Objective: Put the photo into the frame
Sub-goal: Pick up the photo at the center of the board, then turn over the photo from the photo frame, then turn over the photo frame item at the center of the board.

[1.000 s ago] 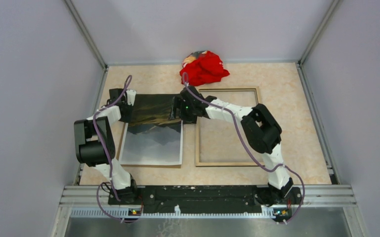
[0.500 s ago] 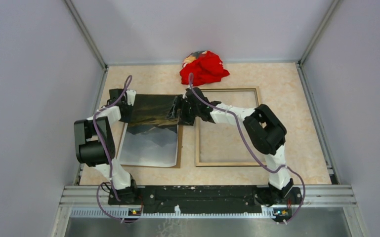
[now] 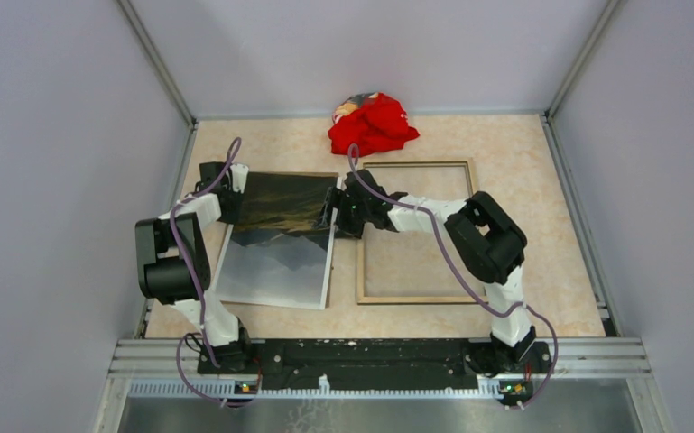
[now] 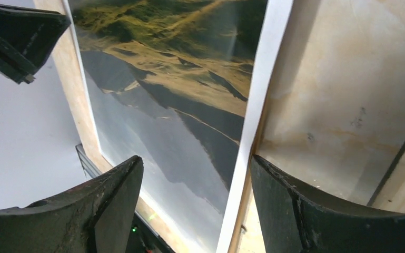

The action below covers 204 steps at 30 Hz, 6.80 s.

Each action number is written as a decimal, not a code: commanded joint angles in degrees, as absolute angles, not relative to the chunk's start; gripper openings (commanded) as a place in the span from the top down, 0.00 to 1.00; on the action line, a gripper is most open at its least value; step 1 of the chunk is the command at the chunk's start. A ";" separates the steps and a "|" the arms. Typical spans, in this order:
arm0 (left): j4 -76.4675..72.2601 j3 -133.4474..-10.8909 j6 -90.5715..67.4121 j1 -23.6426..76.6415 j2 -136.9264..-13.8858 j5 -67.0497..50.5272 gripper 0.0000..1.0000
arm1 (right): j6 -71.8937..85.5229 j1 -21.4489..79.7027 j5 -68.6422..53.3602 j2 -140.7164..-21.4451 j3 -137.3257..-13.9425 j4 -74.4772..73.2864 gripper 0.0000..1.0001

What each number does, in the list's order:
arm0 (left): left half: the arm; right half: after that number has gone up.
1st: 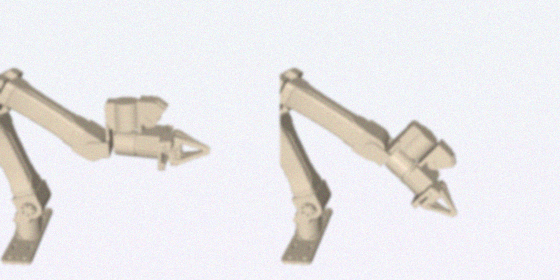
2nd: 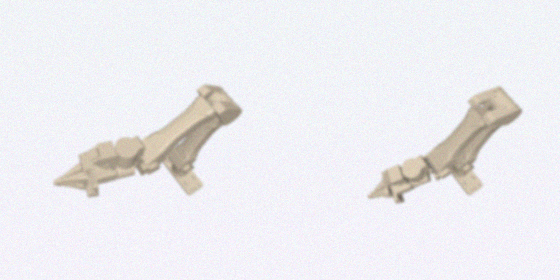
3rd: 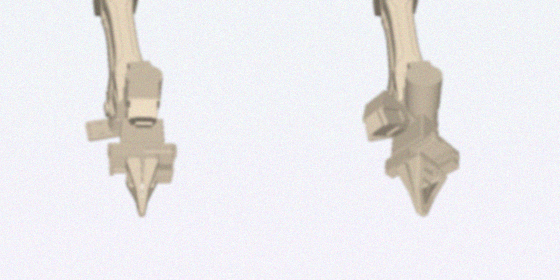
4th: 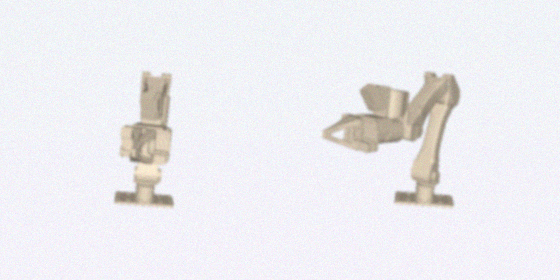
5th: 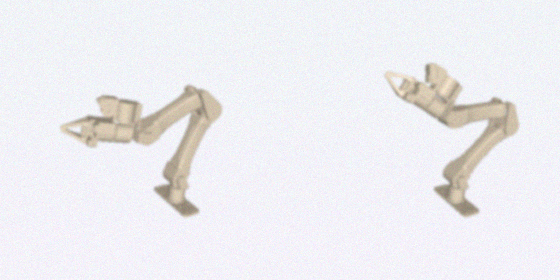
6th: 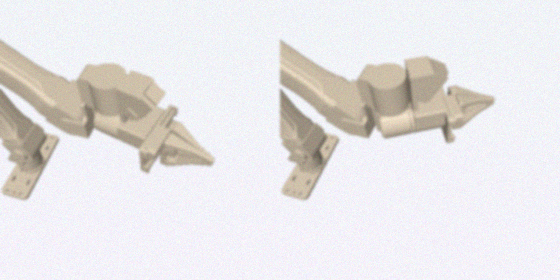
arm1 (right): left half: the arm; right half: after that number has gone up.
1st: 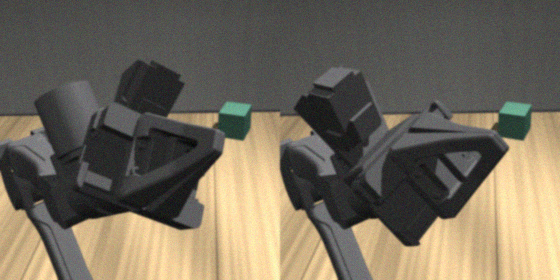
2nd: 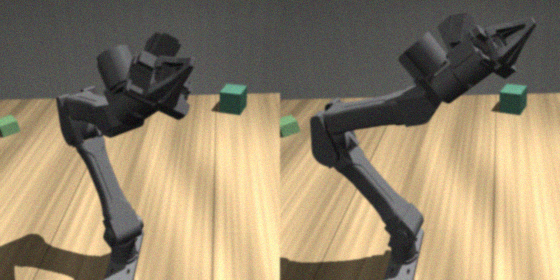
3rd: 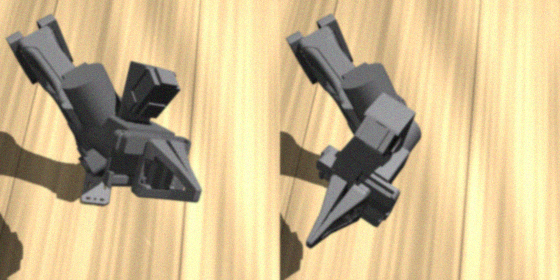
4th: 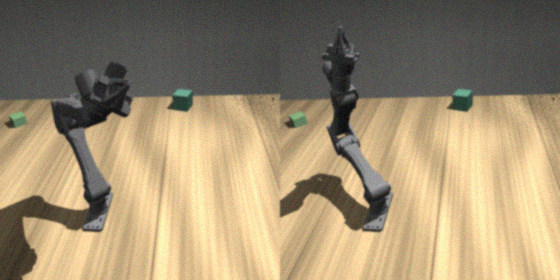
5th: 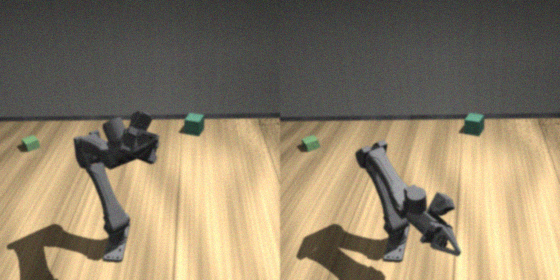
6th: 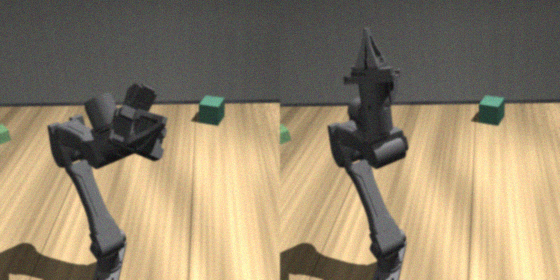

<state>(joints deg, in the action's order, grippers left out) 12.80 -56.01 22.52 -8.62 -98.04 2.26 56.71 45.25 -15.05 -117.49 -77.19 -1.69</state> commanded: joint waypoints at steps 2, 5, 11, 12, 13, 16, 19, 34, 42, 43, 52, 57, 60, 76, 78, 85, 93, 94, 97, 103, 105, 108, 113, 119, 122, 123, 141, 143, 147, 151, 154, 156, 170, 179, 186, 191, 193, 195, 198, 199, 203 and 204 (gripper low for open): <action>12.72 -54.84 21.81 -8.44 -99.10 1.08 0.80 | 57.86 45.43 -15.95 -115.29 -75.72 2.25 0.28; 12.89 -55.00 21.80 -8.44 -98.97 1.16 0.80 | 58.72 45.41 -16.51 -115.69 -75.15 2.98 0.31; 12.98 -54.96 21.90 -8.44 -99.04 1.12 0.80 | 59.51 45.35 -17.06 -115.71 -75.61 3.86 0.42; 12.97 -54.93 21.93 -8.44 -99.05 1.16 0.80 | 59.50 45.36 -17.06 -115.62 -75.85 3.80 0.44; 12.93 -54.98 21.97 -8.43 -99.05 1.14 0.80 | 59.56 45.35 -17.05 -115.51 -76.10 3.72 0.45; 12.98 -55.02 22.00 -8.44 -99.05 1.15 0.80 | 59.55 45.37 -16.97 -115.61 -76.47 3.65 0.49; 12.91 -54.94 21.91 -8.43 -99.05 1.00 0.80 | 59.83 45.35 -17.25 -116.24 -76.67 4.00 0.50; 16.95 -58.35 21.01 -9.48 -97.42 1.50 0.31 | 54.74 45.27 -14.01 -115.17 -82.45 -3.86 0.96; 23.71 -65.26 20.50 -11.16 -92.46 0.75 0.01 | 39.30 40.72 -9.94 -103.75 -91.96 -23.66 1.00; 24.62 -65.76 20.68 -11.30 -91.96 0.35 0.01 | 36.03 40.03 -8.19 -102.09 -94.15 -28.63 1.00; 26.90 -65.52 21.91 -11.44 -91.14 -4.57 0.01 | 22.19 38.60 23.45 -86.94 -106.31 -67.07 1.00; 27.26 -66.15 21.98 -11.49 -92.21 -5.49 0.01 | 23.56 38.51 29.72 -79.61 -113.26 -75.12 1.00; 27.35 -66.44 22.22 -11.44 -92.29 -5.26 0.01 | 23.55 38.56 28.75 -80.96 -117.61 -77.72 1.00; 26.81 -64.25 22.06 -11.50 -90.15 -5.77 0.01 | 24.68 48.25 23.14 -100.97 -105.22 -69.78 1.00; 26.81 -64.25 22.10 -11.47 -90.22 -5.78 0.01 | 27.47 48.25 21.99 -100.98 -101.62 -66.10 1.00; 26.48 -63.60 22.06 -11.50 -89.90 -6.45 0.01 | 44.41 48.25 24.46 -102.88 -97.80 -61.38 1.00; 25.34 -61.69 22.58 -11.43 -89.49 -5.81 0.01 | 54.11 48.18 28.43 -106.28 -101.24 -63.04 1.00; 25.25 -61.58 22.59 -11.48 -89.51 -5.80 0.01 | 54.41 48.17 29.06 -106.37 -101.51 -62.89 1.00; 24.99 -61.27 22.72 -11.48 -89.56 -5.81 0.01 | 55.30 47.61 30.81 -106.59 -101.90 -62.60 1.00; 24.92 -61.26 22.85 -11.46 -89.67 -6.39 0.01 | 55.21 45.90 32.22 -107.01 -100.11 -60.61 1.00; 24.96 -61.18 23.00 -11.43 -89.65 -6.50 0.01 | 54.89 45.35 32.81 -107.17 -99.26 -60.31 1.00; 24.93 -61.26 23.29 -11.45 -89.75 -6.22 0.01 | 54.46 44.91 33.86 -106.74 -97.99 -59.86 1.00; 24.96 -61.39 23.29 -11.44 -89.90 -6.10 0.01 | 53.43 44.15 34.07 -106.37 -96.16 -59.12 1.00; 25.13 -62.00 23.34 -11.45 -90.07 -6.27 0.01 | 50.64 43.83 33.95 -106.49 -93.88 -57.40 1.00; 25.40 -62.39 23.06 -11.48 -90.27 -6.56 0.01 | 48.28 43.75 31.81 -106.59 -92.75 -55.11 1.00; 25.44 -62.45 23.06 -11.43 -90.31 -6.59 0.01 | 47.96 43.73 31.33 -106.53 -92.45 -54.69 1.00; 25.35 -62.93 22.72 -11.44 -90.40 -6.48 0.01 | 43.12 44.62 25.63 -109.14 -91.50 -49.37 1.00; 25.40 -62.97 22.72 -11.46 -90.35 -6.59 0.01 | 42.92 44.80 25.34 -109.76 -91.62 -49.31 1.00; 25.44 -62.97 22.70 -11.51 -90.51 -6.51 0.01 | 42.51 45.26 25.06 -111.11 -91.84 -49.36 1.00; 25.23 -62.51 22.71 -11.46 -90.46 -6.57 0.01 | 40.88 45.24 23.82 -111.27 -91.50 -48.10 0.62; 25.19 -62.33 22.68 -11.43 -90.53 -6.56 0.01 | 39.57 45.27 23.07 -110.52 -91.41 -46.93 0.33; 25.22 -62.40 22.69 -11.49 -90.31 -6.59 0.01 | 39.02 45.24 22.75 -109.66 -91.19 -46.62 0.23; 26.16 -63.71 23.11 -11.61 -91.33 -5.88 0.01 | 36.09 46.18 14.11 -105.56 -90.92 -41.41 0.01; 28.10 -70.31 25.23 -16.55 -93.74 -2.89 0.01 | 40.26 51.62 4.45 -111.03 -94.09 -32.96 0.02; 20.48 -64.67 26.55 -17.74 -93.94 8.00 0.08 | 44.67 51.85 0.15 -118.18 -95.61 -28.35 0.04; 18.40 -61.99 26.59 -17.68 -96.68 9.14 0.16 | 45.88 51.54 0.73 -122.54 -97.31 -27.20 0.06; 16.72 -60.74 26.22 -17.71 -97.78 9.37 0.20 | 46.95 50.96 1.14 -124.51 -98.35 -27.72 0.09; 15.01 -59.28 25.84 -17.70 -98.00 8.74 0.24 | 48.50 50.04 -0.56 -125.35 -97.93 -26.73 0.11; 14.68 -57.76 25.32 -17.59 -98.04 6.33 0.29 | 50.03 49.53 -2.00 -124.87 -95.58 -23.78 0.13; 14.99 -57.48 25.21 -17.59 -98.35 5.28 0.30 | 50.25 49.50 -1.93 -124.92 -95.43 -23.63 0.14; 16.78 -57.91 24.28 -17.00 -101.26 3.45 0.40 | 51.50 49.07 -1.87 -125.66 -95.50 -24.06 0.15; 17.20 -58.26 23.85 -16.80 -102.09 3.32 0.42 | 52.04 48.98 -1.73 -125.89 -95.39 -24.17 0.15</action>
